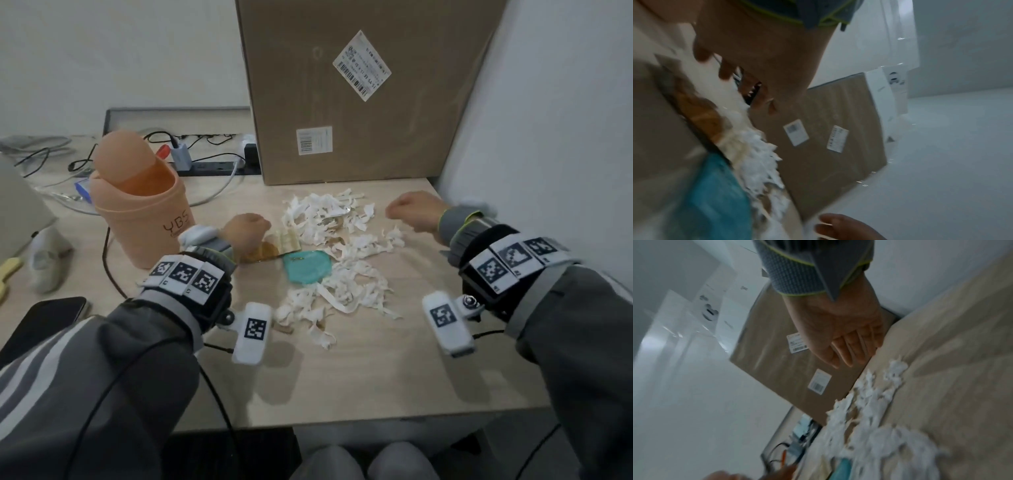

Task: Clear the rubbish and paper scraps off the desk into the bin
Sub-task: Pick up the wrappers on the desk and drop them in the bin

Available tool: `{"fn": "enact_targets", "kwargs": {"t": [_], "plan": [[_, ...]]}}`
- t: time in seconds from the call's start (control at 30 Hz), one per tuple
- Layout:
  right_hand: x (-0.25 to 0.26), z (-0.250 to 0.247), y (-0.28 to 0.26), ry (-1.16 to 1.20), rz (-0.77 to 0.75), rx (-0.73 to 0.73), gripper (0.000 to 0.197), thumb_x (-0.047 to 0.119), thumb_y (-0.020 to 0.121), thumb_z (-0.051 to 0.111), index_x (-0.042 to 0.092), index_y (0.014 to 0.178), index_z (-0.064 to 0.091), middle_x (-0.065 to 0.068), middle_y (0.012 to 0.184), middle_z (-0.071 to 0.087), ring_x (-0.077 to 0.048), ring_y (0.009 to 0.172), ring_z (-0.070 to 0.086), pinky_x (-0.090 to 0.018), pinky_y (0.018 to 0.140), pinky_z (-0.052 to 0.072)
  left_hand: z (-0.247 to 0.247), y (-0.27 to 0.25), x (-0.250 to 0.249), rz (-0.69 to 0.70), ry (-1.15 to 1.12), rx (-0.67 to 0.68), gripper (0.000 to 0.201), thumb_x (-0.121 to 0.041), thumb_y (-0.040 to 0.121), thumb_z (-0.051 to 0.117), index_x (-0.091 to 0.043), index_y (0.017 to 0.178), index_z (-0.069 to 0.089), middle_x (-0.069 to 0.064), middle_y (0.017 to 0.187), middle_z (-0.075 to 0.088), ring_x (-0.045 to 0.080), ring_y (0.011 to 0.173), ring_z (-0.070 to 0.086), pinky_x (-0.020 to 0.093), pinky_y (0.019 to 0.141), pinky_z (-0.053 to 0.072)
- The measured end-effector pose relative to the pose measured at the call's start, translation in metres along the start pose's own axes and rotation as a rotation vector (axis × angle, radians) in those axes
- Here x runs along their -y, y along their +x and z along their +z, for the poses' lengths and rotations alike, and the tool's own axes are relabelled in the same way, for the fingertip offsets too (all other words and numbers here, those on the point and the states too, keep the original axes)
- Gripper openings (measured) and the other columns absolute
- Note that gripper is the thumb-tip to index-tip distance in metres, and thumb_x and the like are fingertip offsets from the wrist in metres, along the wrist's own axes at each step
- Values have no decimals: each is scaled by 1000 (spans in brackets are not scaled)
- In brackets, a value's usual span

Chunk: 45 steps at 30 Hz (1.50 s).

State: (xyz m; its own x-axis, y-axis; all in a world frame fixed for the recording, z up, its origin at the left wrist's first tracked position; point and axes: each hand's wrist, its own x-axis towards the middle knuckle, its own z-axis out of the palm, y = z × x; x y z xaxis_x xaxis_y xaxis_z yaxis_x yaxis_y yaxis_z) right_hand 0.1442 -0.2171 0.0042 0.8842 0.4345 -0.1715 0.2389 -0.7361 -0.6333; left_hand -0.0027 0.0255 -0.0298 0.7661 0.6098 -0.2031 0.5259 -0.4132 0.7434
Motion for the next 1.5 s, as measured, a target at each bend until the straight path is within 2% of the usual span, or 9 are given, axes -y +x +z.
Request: {"fn": "enact_targets", "kwargs": {"t": [0.1, 0.2, 0.5, 0.7, 0.83, 0.93, 1.1, 1.23, 1.5], "plan": [[-10, 0, 25, -135, 73, 45, 56, 32, 92, 55, 15, 142, 37, -8, 147, 38, -28, 130, 41, -32, 99, 35, 5, 11, 7, -98, 132, 126, 53, -33, 107, 41, -3, 150, 37, 19, 157, 37, 36, 143, 37, 41, 118, 30], [-15, 14, 45, -216, 97, 255, 70, 39, 93, 53, 17, 149, 18, -6, 155, 23, -29, 139, 29, -37, 111, 30, 23, 15, -5, -58, 200, 202, 57, -37, 108, 38, -5, 154, 31, 13, 163, 27, 29, 149, 29, 34, 119, 20], [2, 7, 45, -234, 34, 536, 53, 38, 92, 55, 17, 138, 43, 4, 142, 42, -17, 132, 39, -32, 106, 35, 38, 28, -48, 90, 329, 483, 53, -44, 104, 46, -9, 144, 52, 6, 151, 48, 24, 135, 47, 30, 115, 33], [13, -14, 100, -181, 11, 173, 36, 32, 92, 56, 13, 122, 56, -7, 129, 54, -25, 112, 54, -36, 88, 48, 15, 94, -60, 150, 546, 150, 40, -35, 106, 42, -2, 103, 66, 19, 109, 61, 27, 109, 54, 29, 85, 42], [13, 1, 130, -210, 12, 211, 65, 43, 91, 55, 25, 146, 26, -6, 154, 26, -29, 136, 33, -42, 108, 35, 19, 134, -43, 36, 410, 61, 57, -41, 105, 44, -7, 150, 40, 18, 152, 43, 34, 137, 45, 38, 113, 35], [16, 17, 144, -213, -1, 352, 70, 45, 93, 51, 25, 150, 16, -2, 158, 14, -26, 144, 18, -41, 114, 20, 31, 153, -43, 50, 366, 140, 52, -34, 107, 41, -5, 150, 37, 18, 154, 40, 34, 139, 42, 38, 113, 31], [17, 31, 142, -273, -62, 443, 48, 34, 97, 46, 11, 139, 43, -7, 147, 40, -31, 133, 39, -45, 111, 33, 63, 138, -68, 132, 163, 343, 32, -26, 108, 41, -1, 113, 60, 15, 106, 59, 19, 88, 64, 27, 79, 50], [7, 22, 127, -239, -78, 411, 43, 36, 95, 50, 15, 132, 54, -3, 135, 52, -27, 123, 51, -43, 105, 42, 83, 124, -78, 239, 278, 365, 39, -31, 104, 50, 0, 124, 62, 8, 114, 60, 25, 106, 57, 33, 93, 46], [-9, -6, 71, -98, -157, 53, 21, 19, 92, 53, 13, 101, 71, -4, 116, 66, -21, 107, 58, -24, 83, 39, 70, 69, -74, 291, 108, 115, 40, -36, 97, 62, -13, 129, 65, 7, 134, 62, 20, 120, 56, 23, 87, 37]]}}
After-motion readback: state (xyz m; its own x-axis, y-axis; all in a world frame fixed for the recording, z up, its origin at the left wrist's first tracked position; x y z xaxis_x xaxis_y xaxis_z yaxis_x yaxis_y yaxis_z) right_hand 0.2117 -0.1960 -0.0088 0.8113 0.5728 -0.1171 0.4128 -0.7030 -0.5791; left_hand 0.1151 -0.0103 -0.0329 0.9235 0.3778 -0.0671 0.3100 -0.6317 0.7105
